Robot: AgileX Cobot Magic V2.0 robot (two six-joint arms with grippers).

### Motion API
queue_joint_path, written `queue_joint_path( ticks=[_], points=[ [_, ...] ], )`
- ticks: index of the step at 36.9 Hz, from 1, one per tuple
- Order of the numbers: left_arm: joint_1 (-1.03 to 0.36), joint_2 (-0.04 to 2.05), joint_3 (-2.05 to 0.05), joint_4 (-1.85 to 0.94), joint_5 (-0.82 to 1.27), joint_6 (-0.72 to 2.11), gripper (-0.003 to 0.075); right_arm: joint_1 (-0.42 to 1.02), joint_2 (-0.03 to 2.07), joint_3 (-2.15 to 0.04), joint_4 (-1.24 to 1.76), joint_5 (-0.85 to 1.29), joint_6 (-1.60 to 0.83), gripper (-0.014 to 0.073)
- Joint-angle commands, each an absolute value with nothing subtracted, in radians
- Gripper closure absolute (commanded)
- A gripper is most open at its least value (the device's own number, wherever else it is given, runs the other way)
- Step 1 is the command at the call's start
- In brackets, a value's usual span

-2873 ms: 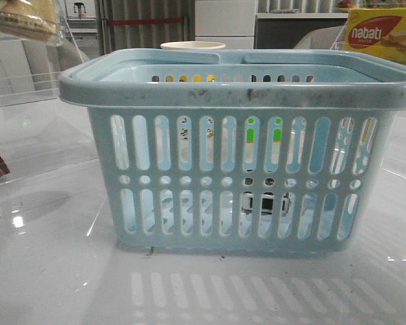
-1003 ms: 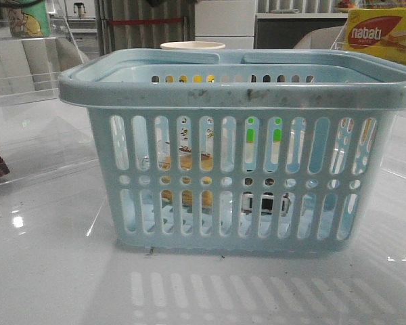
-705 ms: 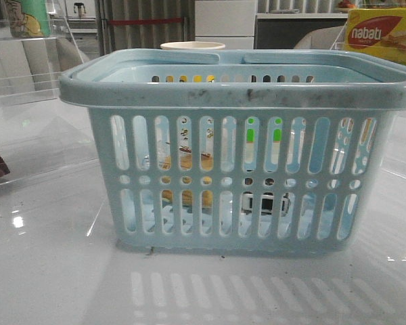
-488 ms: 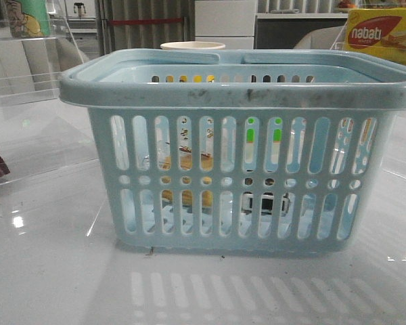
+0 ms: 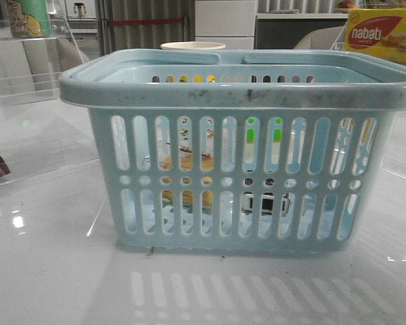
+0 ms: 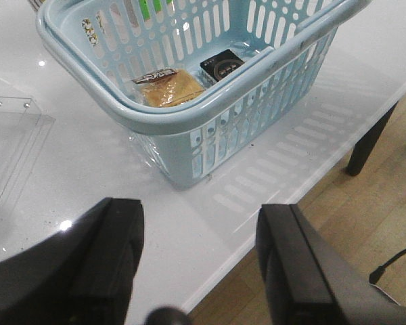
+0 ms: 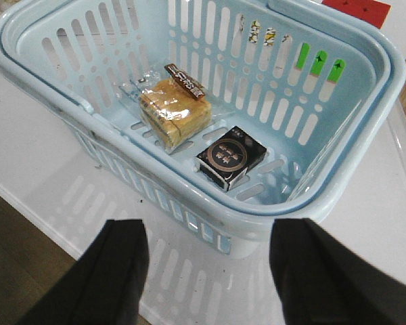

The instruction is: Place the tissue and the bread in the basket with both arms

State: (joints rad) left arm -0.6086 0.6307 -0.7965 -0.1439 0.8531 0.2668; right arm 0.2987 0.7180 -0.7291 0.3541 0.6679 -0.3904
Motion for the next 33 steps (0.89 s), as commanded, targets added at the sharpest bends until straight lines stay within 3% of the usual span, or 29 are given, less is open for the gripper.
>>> queue_joint_path(
  ticks=[1,26,33],
  points=[
    [-0.614,0.597,-0.782,-0.139,0.747,0.264,0.0285,0.295,0.715,-0.757,0.374,0.595,-0.395,0.0085],
    [-0.614,0.596,-0.751,-0.12,0.708,0.203,0.0285,0.295,0.715,-0.757,0.319,0.652,-0.395,0.0086],
    [-0.614,0.596,-0.751,-0.12,0.708,0.203,0.0285,0.295,0.715,-0.757,0.27,0.652,-0.395,0.0175]
  ],
)
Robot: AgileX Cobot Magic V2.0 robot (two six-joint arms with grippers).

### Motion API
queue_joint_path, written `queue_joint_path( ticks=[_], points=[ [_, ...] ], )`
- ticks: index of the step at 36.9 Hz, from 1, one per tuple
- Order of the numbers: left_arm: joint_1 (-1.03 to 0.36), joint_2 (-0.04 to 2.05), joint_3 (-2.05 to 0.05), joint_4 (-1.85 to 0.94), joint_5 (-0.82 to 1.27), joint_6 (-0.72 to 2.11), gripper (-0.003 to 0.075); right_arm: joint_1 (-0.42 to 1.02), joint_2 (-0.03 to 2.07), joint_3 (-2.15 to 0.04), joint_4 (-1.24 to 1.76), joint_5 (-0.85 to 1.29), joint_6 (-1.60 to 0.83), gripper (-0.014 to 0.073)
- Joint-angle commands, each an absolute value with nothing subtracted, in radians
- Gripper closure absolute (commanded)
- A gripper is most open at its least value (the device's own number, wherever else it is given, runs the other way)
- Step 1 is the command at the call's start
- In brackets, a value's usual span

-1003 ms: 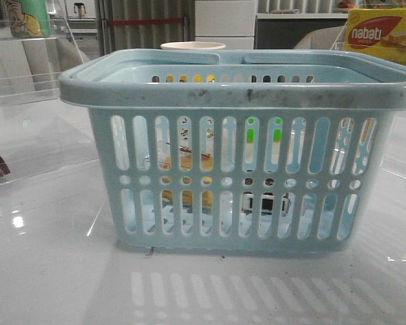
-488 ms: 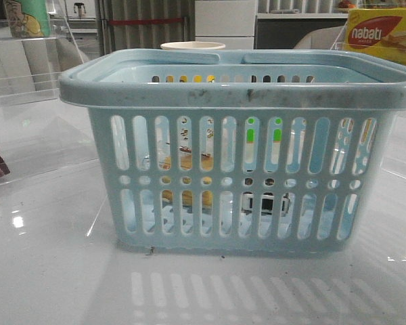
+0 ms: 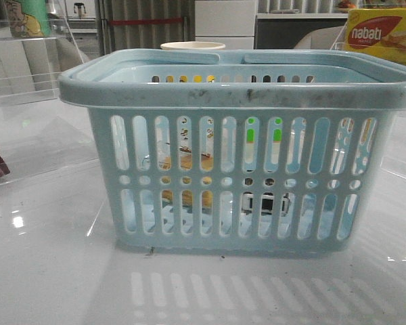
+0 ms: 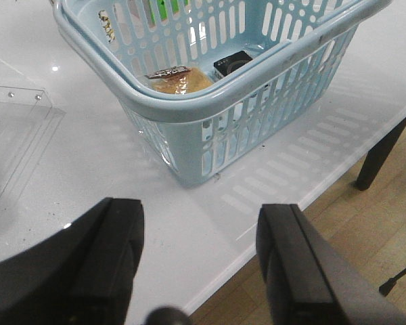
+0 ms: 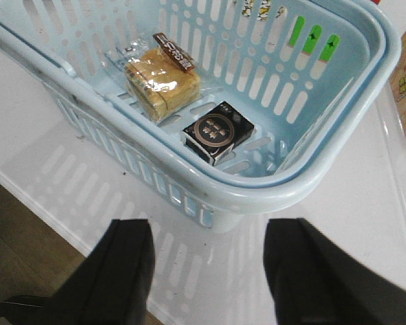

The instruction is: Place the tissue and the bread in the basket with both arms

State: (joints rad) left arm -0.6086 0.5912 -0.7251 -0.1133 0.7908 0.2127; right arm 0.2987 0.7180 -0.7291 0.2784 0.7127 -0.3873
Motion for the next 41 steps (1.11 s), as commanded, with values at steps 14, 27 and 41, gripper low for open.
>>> queue_joint_path(
  ticks=[14,27,41],
  points=[
    [-0.614,0.596,-0.751,-0.118,0.706,0.203,0.0434,0.295,0.715,-0.757,0.27,0.652,-0.395,0.0457],
    [-0.614,0.596,-0.751,-0.099,0.705,0.203,0.062,0.295,0.715,-0.757,0.27,0.652,-0.395,0.0529],
    [-0.614,0.596,-0.751,-0.076,0.705,0.204,0.0629,0.295,0.715,-0.757,0.27,0.652,-0.395,0.0529]
  ],
)
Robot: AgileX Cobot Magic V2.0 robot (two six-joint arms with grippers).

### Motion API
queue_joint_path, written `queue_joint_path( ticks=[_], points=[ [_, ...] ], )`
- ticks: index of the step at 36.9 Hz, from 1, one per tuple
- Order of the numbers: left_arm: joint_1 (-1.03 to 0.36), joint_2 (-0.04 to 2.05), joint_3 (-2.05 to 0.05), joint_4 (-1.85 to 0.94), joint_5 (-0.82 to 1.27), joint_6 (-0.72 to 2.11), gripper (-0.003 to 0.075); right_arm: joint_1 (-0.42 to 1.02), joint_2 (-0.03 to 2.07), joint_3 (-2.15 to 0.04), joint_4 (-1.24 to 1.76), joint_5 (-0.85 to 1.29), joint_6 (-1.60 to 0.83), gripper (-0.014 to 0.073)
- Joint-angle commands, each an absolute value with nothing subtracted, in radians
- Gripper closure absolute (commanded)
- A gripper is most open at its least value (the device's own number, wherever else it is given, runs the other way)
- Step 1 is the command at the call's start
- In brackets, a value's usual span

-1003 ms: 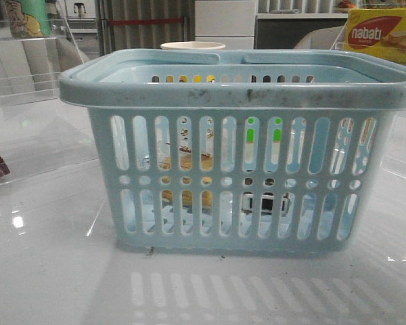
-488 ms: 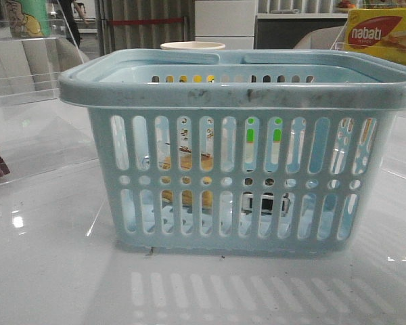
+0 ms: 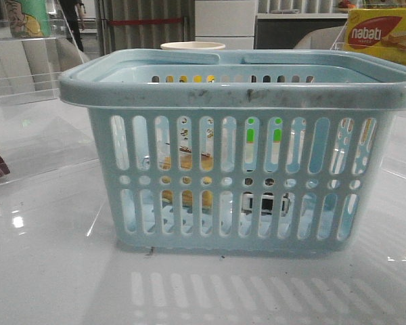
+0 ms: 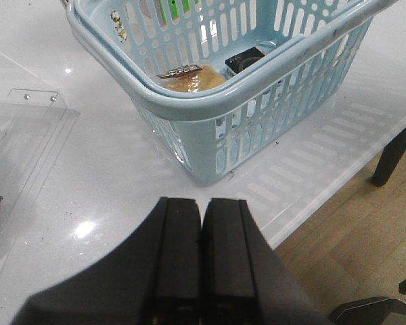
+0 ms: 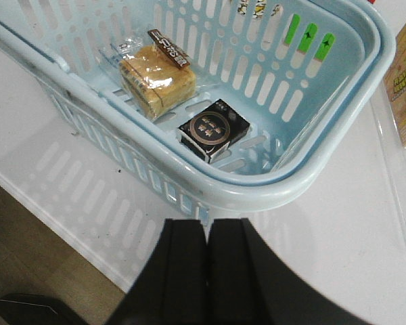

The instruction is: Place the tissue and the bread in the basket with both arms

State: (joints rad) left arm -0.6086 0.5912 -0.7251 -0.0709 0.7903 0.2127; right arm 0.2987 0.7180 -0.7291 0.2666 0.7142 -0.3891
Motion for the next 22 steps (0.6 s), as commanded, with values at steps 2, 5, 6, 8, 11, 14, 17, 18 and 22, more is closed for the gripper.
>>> queue_joint_path(
  ticks=[2,5,6,8,11,14,17,18,22],
  points=[
    [-0.614,0.596,-0.751,-0.076,0.705,0.204,0.0629,0.295,0.715,-0.757,0.27,0.652,-0.395,0.0529],
    [-0.614,0.596,-0.751,-0.076,0.705,0.204,0.0629,0.295,0.715,-0.757,0.27,0.652,-0.395,0.0529],
    [-0.614,0.596,-0.751,-0.076,0.705,0.204,0.0629,0.295,0.715,-0.757,0.27,0.652,-0.395,0.0529],
    [-0.614,0.596,-0.751,-0.076,0.705,0.204,0.0629,0.295,0.715,-0.757,0.27,0.652,-0.395,0.0529],
    [-0.614,0.596,-0.751,-0.076,0.705,0.204,0.0629,0.295,0.715,-0.757,0.27,0.652,-0.395,0.0529],
    [-0.614,0.596,-0.751,-0.076,0.705,0.204,0.0629,0.295,0.715,-0.757,0.27,0.652,-0.395,0.0529],
    [-0.614,0.596,-0.751,-0.033,0.698,0.204,0.0629,0.295,0.715,-0.757,0.27,0.652,-0.395,0.0529],
    [-0.614,0.589,-0.748,0.012,0.681,0.204,0.0629,0.295,0.715,-0.757,0.27,0.652,-0.395,0.0529],
    [-0.575,0.553,-0.744,0.101,0.64,0.204,0.0629,0.295,0.715,-0.757,0.27,0.652,-0.395,0.0529]
  ],
)
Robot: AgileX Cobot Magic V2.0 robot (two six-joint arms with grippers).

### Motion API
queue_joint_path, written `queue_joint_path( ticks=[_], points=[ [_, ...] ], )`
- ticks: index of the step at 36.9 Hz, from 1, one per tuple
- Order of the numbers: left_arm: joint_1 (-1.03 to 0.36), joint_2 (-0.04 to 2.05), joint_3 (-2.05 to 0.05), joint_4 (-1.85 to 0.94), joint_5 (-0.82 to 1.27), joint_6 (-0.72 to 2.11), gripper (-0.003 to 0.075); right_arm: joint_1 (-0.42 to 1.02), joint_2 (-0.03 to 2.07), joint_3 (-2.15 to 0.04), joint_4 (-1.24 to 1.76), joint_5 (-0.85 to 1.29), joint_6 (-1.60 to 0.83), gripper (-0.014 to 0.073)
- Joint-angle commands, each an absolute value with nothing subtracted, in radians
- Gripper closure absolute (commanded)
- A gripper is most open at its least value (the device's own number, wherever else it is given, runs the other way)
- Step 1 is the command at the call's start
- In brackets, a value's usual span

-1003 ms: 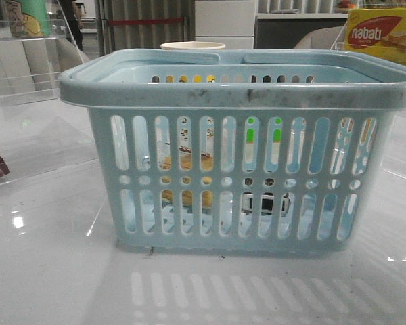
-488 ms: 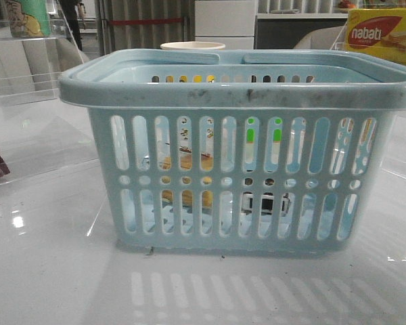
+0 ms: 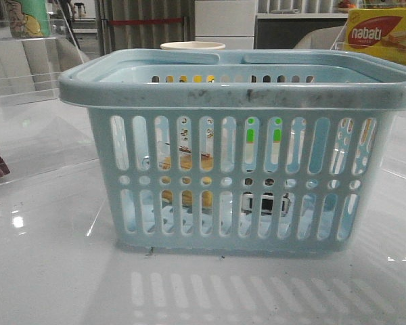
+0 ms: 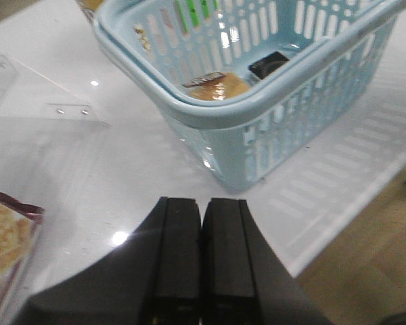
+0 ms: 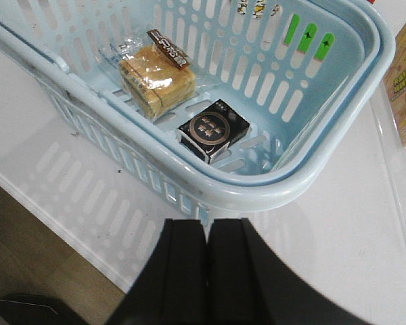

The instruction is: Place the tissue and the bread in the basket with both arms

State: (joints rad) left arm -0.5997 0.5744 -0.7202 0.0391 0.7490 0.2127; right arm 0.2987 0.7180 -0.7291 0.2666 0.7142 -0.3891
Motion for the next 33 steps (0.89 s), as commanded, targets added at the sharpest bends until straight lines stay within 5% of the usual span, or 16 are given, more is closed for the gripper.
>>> queue_joint_path(
  ticks=[1,15,33],
  points=[
    [-0.555,0.546,-0.744,0.101,0.634,0.204,0.0629,0.295,0.715,-0.757,0.27,0.652,-0.395,0.0529],
    [-0.233,0.321,-0.648,0.051,0.559,0.204,0.0629,0.295,0.715,-0.757,0.27,0.652,-0.395,0.0529],
    [-0.005,0.007,-0.128,-0.114,0.136,0.204,0.0629,0.295,0.715,-0.757,0.27,0.652,-0.395,0.0529]
  ],
)
